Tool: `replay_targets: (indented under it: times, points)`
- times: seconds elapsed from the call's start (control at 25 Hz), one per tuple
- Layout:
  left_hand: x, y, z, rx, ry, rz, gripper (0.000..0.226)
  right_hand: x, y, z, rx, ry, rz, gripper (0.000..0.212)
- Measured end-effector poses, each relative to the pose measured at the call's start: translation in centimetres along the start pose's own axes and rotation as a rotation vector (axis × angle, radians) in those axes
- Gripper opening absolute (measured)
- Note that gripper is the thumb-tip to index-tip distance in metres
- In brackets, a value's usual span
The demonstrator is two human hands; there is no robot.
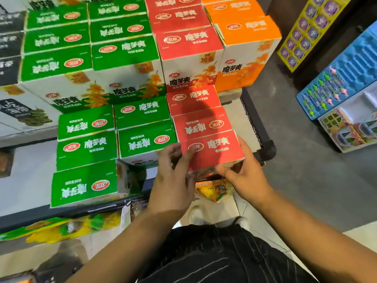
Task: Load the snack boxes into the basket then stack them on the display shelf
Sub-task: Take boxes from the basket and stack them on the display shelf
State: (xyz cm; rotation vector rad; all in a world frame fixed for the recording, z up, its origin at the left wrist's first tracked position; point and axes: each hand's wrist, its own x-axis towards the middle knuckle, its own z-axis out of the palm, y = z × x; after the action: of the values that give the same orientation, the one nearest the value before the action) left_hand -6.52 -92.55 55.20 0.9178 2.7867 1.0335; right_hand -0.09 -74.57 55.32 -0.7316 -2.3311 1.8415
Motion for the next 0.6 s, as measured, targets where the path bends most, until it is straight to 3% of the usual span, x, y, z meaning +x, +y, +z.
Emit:
replay_targets:
  times: [0.32,0.48,0.6]
  points:
    - [-0.2,1.6,-0.4,0.269,0.047,-0.048,0.066,0.7,-0.2,-1.7,-0.103,-0.149,-0.046,0.082]
    - [0.0,3.4,-1.0,0.354,-0.043,-0.210,0.070,0.4,-1.0,-3.4,-0.334,-0.203,-0.118,0.095]
    - [0.1,4.9,-1.7,0.450,-0.048,-0.191,0.074,0.6,-1.9,-5.0,-0.474,-0.258,-0.160,0.099]
